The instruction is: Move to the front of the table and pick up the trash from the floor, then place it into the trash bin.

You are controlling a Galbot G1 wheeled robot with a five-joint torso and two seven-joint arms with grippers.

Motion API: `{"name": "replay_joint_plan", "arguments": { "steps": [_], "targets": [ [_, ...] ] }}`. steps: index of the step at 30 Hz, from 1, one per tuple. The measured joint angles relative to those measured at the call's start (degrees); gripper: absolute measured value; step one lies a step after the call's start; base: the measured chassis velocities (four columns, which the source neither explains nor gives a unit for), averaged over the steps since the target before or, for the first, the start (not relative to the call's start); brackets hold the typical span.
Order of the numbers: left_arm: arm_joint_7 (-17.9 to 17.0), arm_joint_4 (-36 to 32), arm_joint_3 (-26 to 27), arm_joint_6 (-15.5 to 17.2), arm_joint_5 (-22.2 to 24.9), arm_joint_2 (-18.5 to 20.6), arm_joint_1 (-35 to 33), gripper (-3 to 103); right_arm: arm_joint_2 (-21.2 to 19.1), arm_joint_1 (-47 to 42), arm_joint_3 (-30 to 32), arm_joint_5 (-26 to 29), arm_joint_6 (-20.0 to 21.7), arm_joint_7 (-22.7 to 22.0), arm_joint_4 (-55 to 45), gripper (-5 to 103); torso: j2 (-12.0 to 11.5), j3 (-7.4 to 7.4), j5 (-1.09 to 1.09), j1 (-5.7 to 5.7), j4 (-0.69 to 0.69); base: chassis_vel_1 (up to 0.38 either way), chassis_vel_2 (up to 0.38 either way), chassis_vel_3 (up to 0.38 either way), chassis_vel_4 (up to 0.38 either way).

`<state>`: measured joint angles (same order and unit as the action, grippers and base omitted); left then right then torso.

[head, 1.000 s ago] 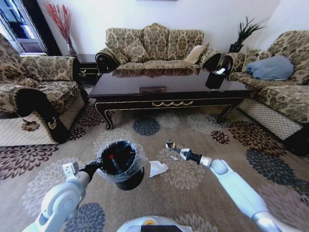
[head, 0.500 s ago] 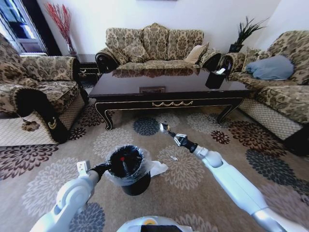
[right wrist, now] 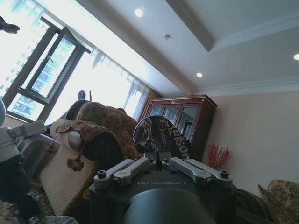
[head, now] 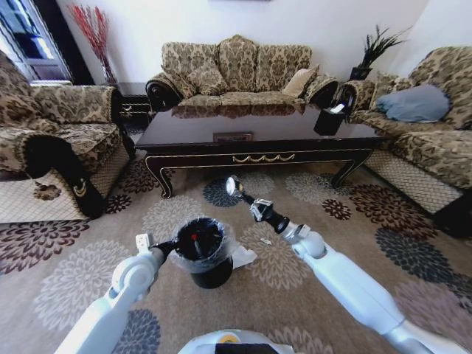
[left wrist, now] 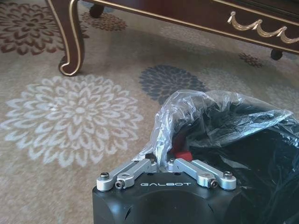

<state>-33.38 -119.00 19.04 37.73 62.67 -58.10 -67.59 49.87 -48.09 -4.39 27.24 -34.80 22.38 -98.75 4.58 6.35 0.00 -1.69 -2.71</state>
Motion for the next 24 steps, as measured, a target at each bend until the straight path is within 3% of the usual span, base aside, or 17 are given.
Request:
{"name": "replay_joint_plan", "arguments": {
  "steps": [13, 24],
  "targets": [
    [-0.8, 5.7, -7.9, -0.3, 0.3, -2.2, 8.7, 4, 1.6, 0.3, -6.6, -4.7, -1.0, 1.2, 3.7, 1, 0.0, 0.0, 0.01, 0.0, 0.0, 0.0, 0.0, 0.0, 0.0],
    [-0.9, 6.2, -9.0, -0.3, 0.8, -2.4, 10.3, 4, 2.0, 0.2, -7.3, -8.9, -1.8, 1.6, 8.0, -2, 0.0, -0.01, 0.01, 0.0, 0.01, 0.0, 0.0, 0.0, 0.0]
  ]
}}
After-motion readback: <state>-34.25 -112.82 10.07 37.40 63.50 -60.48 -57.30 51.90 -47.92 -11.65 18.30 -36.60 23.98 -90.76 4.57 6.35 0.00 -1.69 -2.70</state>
